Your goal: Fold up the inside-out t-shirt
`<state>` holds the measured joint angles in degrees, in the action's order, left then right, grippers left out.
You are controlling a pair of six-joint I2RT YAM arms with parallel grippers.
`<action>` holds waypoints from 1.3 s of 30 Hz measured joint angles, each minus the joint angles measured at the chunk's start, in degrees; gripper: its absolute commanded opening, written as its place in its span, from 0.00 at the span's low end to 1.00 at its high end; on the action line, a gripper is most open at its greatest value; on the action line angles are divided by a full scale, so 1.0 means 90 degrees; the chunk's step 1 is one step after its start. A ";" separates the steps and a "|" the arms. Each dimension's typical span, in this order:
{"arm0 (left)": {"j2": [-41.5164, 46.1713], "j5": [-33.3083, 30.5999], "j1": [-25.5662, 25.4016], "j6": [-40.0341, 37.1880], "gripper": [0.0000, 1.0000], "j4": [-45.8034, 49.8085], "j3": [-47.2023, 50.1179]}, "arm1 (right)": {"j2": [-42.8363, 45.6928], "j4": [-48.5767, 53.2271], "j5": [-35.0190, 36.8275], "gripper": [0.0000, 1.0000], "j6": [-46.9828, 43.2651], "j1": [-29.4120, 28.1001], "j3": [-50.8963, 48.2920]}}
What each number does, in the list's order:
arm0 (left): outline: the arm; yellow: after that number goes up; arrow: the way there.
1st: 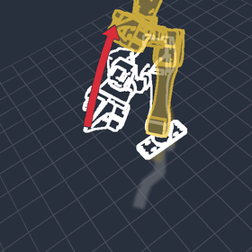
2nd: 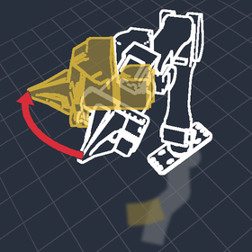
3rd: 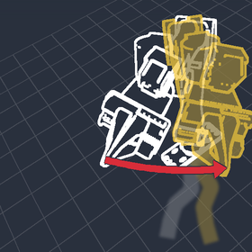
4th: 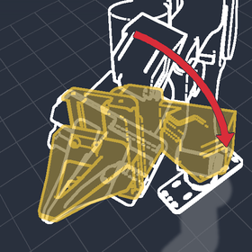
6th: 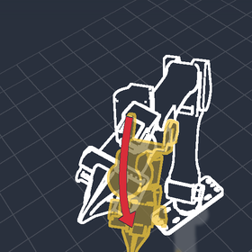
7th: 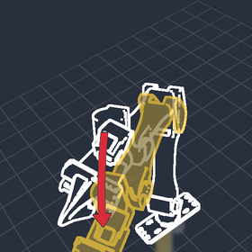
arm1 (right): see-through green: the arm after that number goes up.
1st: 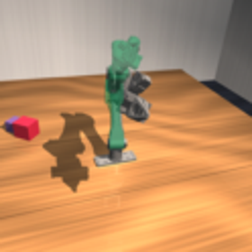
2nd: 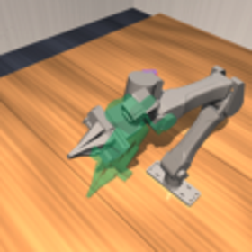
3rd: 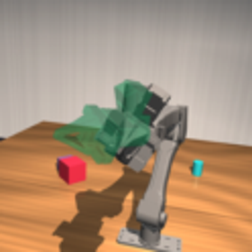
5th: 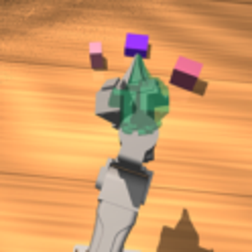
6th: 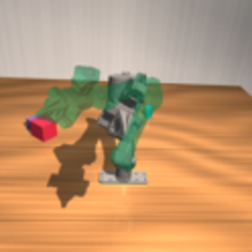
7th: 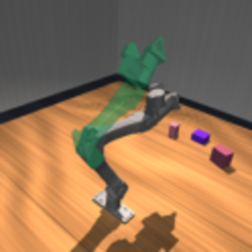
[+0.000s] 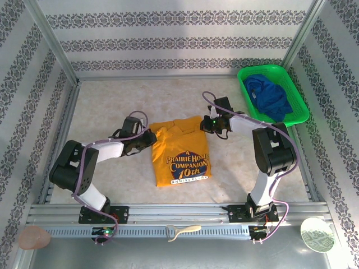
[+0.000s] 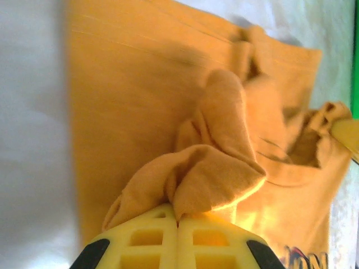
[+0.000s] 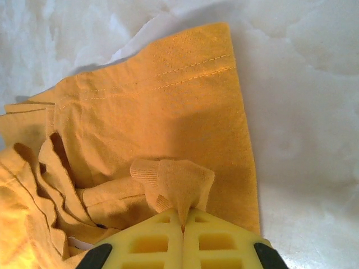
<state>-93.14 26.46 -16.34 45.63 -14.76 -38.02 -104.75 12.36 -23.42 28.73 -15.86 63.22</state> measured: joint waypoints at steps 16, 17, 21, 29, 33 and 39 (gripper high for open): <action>-0.0670 0.0338 0.0454 0.0597 0.09 -0.1926 0.0355 | -0.0039 -0.0112 0.0124 0.06 0.0102 0.0002 0.0121; -0.0670 0.0323 0.0459 0.0573 0.19 -0.1916 0.0306 | -0.0090 -0.0117 0.0126 0.19 0.0124 0.0002 0.0206; -0.0707 0.0219 0.0571 0.0418 0.46 -0.1746 0.0070 | -0.0381 -0.0168 0.0160 0.45 0.0119 0.0032 0.0481; 0.0049 -0.0002 0.0901 -0.0097 0.78 -0.0250 -0.0622 | 0.0736 -0.0131 0.0158 0.44 0.0170 0.0265 -0.0197; 0.0886 0.0044 0.0546 -0.0124 0.83 0.0056 -0.0908 | 0.1778 -0.0282 -0.0044 0.43 0.0389 0.0109 -0.0721; 0.0520 0.0253 -0.0151 0.0250 0.85 -0.0454 -0.0984 | 0.2244 -0.1030 -0.0364 0.42 0.1188 -0.0491 -0.1906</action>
<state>-88.47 28.73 -17.69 47.88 -18.85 -46.87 -84.55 3.09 -26.70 39.42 -20.27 46.06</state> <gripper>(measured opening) 0.843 0.424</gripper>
